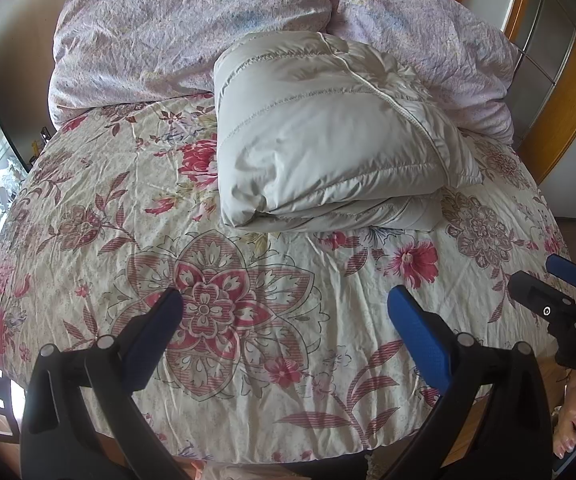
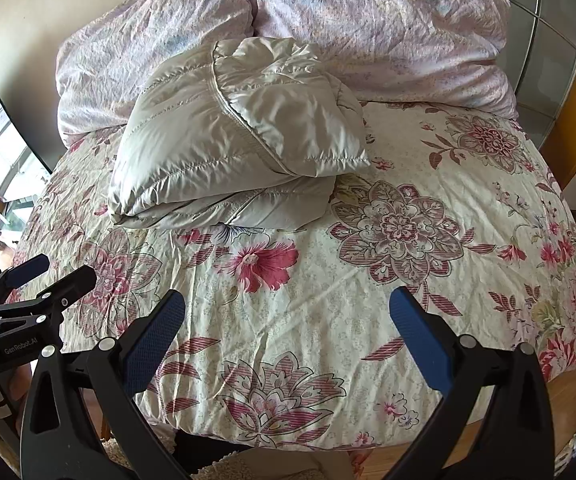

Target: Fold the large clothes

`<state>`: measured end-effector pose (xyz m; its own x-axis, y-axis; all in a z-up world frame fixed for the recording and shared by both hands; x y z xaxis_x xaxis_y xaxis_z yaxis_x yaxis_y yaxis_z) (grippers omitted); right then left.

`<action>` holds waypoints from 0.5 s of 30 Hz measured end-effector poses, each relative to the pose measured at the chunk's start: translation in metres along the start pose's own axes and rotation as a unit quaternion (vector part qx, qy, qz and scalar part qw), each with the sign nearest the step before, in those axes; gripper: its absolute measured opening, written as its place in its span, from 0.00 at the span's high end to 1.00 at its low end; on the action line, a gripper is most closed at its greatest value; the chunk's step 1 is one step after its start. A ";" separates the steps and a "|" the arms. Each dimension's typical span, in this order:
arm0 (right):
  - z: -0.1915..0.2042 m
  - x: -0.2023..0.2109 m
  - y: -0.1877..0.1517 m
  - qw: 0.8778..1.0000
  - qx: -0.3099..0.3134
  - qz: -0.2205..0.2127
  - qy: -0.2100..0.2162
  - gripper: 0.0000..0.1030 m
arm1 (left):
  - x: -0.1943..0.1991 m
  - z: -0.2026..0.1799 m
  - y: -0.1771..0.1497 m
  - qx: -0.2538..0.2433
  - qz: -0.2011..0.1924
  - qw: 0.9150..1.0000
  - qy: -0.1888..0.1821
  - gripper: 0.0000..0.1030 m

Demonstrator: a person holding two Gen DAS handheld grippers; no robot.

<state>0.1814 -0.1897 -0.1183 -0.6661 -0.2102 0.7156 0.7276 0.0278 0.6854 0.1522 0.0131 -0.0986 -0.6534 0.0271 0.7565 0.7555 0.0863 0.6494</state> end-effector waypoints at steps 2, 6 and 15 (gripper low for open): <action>0.000 0.000 0.000 1.000 0.000 0.000 -0.001 0.01 | -0.001 -0.001 0.000 0.000 0.000 1.000 0.000 0.02; 0.000 0.000 0.000 1.000 0.000 0.000 0.000 0.01 | -0.001 -0.001 0.000 0.000 0.000 1.000 0.000 0.02; -0.001 0.000 0.001 1.000 -0.001 0.000 0.000 0.01 | -0.001 -0.002 0.001 0.000 0.000 1.000 0.001 0.02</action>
<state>0.1822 -0.1905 -0.1184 -0.6660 -0.2104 0.7156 0.7278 0.0267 0.6853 0.1531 0.0114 -0.0986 -0.6541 0.0257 0.7560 0.7549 0.0862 0.6502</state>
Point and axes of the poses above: each gripper's, at about its wrist camera, not at the fingertips, and x roughly against the way its jaws point, z to its left, y to its top, the point moved 8 cm from there along -x, roughly the way its jaws point, and after that the axes turned 9 degrees about -z, right-handed, at the moved point
